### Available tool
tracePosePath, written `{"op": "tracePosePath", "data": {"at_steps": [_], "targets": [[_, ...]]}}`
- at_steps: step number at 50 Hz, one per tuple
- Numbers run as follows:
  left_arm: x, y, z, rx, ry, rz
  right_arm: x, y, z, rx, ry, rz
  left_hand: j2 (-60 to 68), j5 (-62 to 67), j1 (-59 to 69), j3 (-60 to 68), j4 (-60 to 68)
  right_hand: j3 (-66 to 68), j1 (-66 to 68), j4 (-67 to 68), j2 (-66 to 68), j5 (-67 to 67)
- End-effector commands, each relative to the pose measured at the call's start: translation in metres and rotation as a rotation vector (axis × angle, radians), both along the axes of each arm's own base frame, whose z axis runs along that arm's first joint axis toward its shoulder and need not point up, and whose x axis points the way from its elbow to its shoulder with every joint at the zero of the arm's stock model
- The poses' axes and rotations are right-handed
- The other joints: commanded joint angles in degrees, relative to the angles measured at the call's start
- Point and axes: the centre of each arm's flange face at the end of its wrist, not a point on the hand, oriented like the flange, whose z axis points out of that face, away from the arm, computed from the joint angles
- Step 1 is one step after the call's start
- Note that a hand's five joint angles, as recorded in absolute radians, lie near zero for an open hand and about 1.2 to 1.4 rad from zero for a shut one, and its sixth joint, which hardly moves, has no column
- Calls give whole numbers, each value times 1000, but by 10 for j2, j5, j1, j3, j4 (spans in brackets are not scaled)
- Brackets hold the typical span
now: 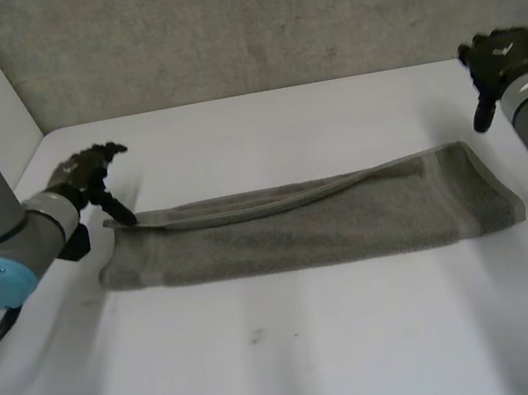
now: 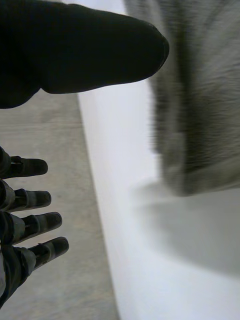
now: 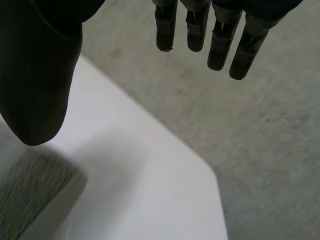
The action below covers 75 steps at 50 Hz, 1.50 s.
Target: Fold the towel.
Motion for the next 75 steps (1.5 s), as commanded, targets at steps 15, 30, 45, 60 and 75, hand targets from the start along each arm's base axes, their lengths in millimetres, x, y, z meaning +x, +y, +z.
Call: {"op": "tracePosePath", "data": {"at_steps": [15, 30, 45, 60, 75], "targets": [[10, 86, 64, -18, 55, -13, -6, 91, 39, 39, -40, 93, 32, 13, 28, 32, 32, -43, -35, -51, -45, -33], [11, 118, -2, 210, -197, -97, -14, 135, -26, 247, 68, 132, 94, 75, 90, 94, 94, -43, -35, -51, -45, -33], [7, 97, -29, 237, -226, -112, -25, 123, -57, 272, 105, 103, 76, 57, 72, 76, 75, 44, 52, 36, 42, 54], [-4, 40, -36, 120, -218, -79, -40, 109, -86, 325, 148, 133, 4, -16, -1, 4, 3, -15, -7, -23, -17, -5], [-5, 68, -39, 175, -230, -98, -47, 90, -95, 259, 135, 115, 2, -17, -2, 2, 1, 232, 240, 224, 230, 242]]}}
